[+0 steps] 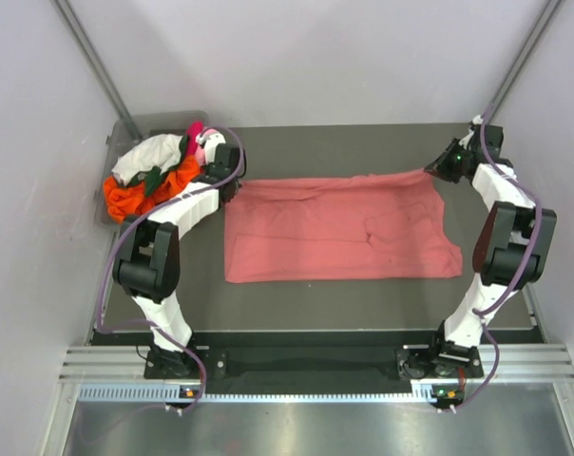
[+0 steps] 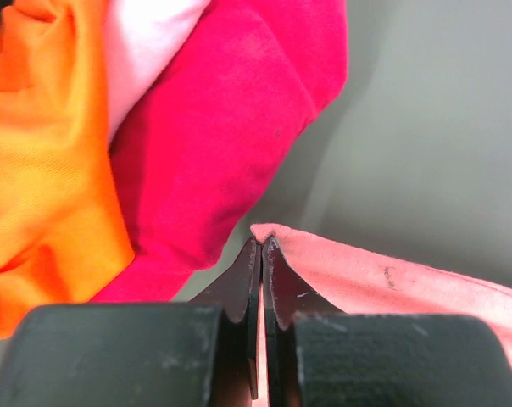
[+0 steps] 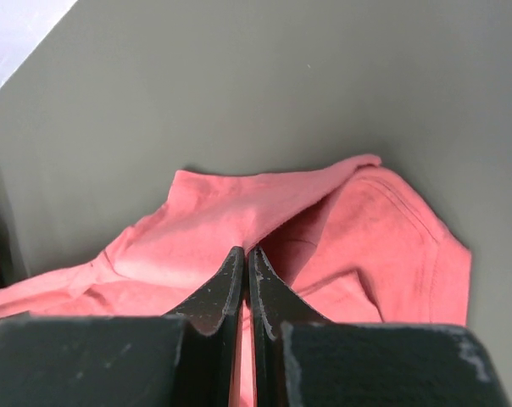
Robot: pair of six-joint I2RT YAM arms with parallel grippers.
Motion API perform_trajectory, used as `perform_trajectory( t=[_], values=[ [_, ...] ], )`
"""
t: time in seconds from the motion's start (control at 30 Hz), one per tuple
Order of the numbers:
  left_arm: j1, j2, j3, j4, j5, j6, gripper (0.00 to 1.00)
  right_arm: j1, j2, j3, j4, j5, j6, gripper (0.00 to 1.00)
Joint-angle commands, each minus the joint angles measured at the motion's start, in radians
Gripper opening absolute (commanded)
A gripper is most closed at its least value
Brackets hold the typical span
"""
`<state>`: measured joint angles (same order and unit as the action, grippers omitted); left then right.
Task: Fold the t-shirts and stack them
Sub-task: Fold the tshirt
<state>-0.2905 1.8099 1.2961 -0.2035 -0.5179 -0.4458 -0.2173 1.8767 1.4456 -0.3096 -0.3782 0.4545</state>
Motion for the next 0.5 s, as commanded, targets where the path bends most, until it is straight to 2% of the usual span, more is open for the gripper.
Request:
perform_trajectory(
  t=[0.0,0.47],
  values=[
    [0.011,-0.078,-0.026,-0.001,-0.034,-0.034,0.00,-0.008,-0.094,-0.028,0.049,0.035,-0.014,0.00],
    [0.011,-0.182,-0.218,0.068,0.016,-0.146,0.00,-0.008,-0.255,-0.269,0.144,0.114,-0.007,0.00]
  ],
)
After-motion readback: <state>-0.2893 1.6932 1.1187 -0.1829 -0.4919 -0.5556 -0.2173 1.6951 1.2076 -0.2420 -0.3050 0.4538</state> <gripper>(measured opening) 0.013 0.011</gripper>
